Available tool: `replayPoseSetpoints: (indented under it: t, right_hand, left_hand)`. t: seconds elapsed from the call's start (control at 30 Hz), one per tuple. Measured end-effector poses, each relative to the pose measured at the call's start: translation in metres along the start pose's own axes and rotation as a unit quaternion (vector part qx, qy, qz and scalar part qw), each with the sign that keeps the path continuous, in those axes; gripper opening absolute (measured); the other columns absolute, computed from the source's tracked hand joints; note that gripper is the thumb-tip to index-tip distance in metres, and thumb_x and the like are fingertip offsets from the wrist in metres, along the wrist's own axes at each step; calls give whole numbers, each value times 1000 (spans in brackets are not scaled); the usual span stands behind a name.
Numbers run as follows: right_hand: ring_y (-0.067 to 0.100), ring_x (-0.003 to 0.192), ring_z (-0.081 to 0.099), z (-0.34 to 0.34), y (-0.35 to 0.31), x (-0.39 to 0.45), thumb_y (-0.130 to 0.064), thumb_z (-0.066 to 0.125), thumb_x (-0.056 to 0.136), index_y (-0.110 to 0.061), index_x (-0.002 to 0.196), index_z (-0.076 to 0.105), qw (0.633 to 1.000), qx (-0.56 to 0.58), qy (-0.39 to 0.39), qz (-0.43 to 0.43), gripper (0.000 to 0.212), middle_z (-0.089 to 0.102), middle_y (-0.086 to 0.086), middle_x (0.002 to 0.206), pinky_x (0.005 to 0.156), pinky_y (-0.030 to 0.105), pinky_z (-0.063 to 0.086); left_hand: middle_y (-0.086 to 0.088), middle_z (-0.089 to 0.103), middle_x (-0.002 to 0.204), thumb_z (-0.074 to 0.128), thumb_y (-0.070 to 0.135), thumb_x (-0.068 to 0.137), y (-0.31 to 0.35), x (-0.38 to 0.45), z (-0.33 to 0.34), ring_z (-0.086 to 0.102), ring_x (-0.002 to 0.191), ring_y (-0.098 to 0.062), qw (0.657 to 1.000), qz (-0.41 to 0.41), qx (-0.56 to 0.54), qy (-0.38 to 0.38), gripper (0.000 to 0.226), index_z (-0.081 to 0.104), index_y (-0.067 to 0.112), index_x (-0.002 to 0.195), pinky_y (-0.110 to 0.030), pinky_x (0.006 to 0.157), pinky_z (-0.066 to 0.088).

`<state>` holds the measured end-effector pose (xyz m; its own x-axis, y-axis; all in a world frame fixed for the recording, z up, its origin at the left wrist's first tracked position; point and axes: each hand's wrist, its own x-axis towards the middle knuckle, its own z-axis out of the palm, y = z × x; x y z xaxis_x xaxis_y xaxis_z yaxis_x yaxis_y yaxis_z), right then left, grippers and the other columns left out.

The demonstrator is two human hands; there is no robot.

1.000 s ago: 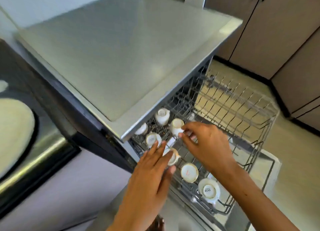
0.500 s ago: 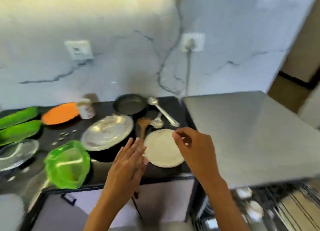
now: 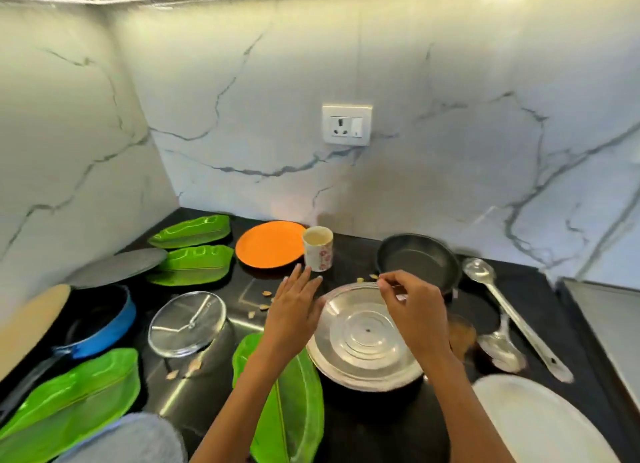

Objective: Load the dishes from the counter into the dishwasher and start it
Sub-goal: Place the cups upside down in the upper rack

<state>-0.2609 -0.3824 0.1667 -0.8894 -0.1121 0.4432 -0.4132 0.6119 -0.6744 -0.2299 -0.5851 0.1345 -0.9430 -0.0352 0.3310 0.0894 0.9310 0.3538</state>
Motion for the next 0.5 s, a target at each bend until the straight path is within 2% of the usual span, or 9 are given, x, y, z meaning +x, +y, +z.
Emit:
replayPoseSetpoints:
  t: [0.13, 0.23, 0.4, 0.5]
  right_hand:
    - [5, 70, 63, 34, 3, 17, -23, 65, 85, -18, 90, 70, 1000, 6, -8, 20, 8, 70, -6, 80, 64, 29, 56]
    - [3, 68, 63, 43, 6, 19, -24, 65, 85, -20, 90, 70, 999, 0, -25, 33, 8, 69, -11, 80, 63, 28, 56]
    - [0, 67, 62, 43, 10, 22, -21, 68, 83, -24, 89, 70, 999, -13, -37, 34, 7, 63, -24, 80, 63, 17, 54]
    - [1, 67, 63, 38, 14, 23, -23, 67, 84, -22, 88, 70, 998, -31, -29, 45, 6, 67, -17, 78, 63, 20, 55]
  left_hand:
    - [-6, 16, 156, 39, 36, 99, -32, 55, 17, 5, 144, -18, 997, -14, 50, -56, 54, 26, 14, 147, -30, 114, 2]
    - [-7, 13, 157, 37, 36, 99, -43, 91, 30, 5, 144, -20, 994, -17, 74, -84, 57, 19, 14, 148, -32, 114, 4]
    - [-12, 10, 156, 34, 39, 100, -53, 149, 46, 8, 144, -25, 988, -24, 109, -108, 61, 12, 8, 148, -34, 114, 8]
    - [-17, 10, 155, 38, 49, 96, -64, 173, 59, 8, 143, -29, 984, -42, 98, -139, 74, 9, 5, 148, -39, 115, 12]
